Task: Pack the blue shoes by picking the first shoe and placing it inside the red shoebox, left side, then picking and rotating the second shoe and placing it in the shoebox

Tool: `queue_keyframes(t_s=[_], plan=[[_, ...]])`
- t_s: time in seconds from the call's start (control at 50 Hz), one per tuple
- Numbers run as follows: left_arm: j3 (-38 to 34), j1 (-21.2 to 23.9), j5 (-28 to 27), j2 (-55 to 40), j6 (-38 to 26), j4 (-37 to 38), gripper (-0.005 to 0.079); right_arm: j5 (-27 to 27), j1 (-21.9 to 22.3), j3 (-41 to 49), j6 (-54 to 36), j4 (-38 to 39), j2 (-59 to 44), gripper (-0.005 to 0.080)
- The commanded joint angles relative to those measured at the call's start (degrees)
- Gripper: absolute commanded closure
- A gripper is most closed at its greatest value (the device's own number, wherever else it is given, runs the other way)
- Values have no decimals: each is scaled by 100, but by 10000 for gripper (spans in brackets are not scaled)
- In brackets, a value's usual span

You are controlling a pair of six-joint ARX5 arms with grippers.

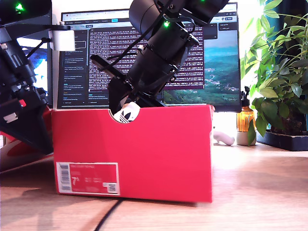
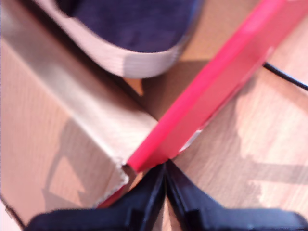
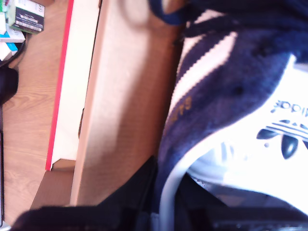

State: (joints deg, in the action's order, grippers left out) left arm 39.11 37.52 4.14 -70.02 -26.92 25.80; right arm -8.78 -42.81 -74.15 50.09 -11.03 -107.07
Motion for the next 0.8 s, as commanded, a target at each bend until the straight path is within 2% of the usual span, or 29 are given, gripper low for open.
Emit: queue_keyframes(t_s=[0.0, 0.22, 0.28, 0.44, 0.78], plan=[[48, 72, -31, -87, 50, -28, 762, 31, 11, -173, -39, 129, -22, 765], [48, 81, -26, -87, 52, -28, 762, -50, 9, -173, -35, -4, -111, 744], [48, 81, -26, -87, 52, -15, 762, -122, 4, -173, -37, -90, -111, 693], [48, 81, -26, -87, 52, -13, 762, -160, -26, -173, -33, -125, -114, 480], [48, 79, -26, -87, 52, -9, 762, -518, -13, -339, -57, 87, -111, 446]])
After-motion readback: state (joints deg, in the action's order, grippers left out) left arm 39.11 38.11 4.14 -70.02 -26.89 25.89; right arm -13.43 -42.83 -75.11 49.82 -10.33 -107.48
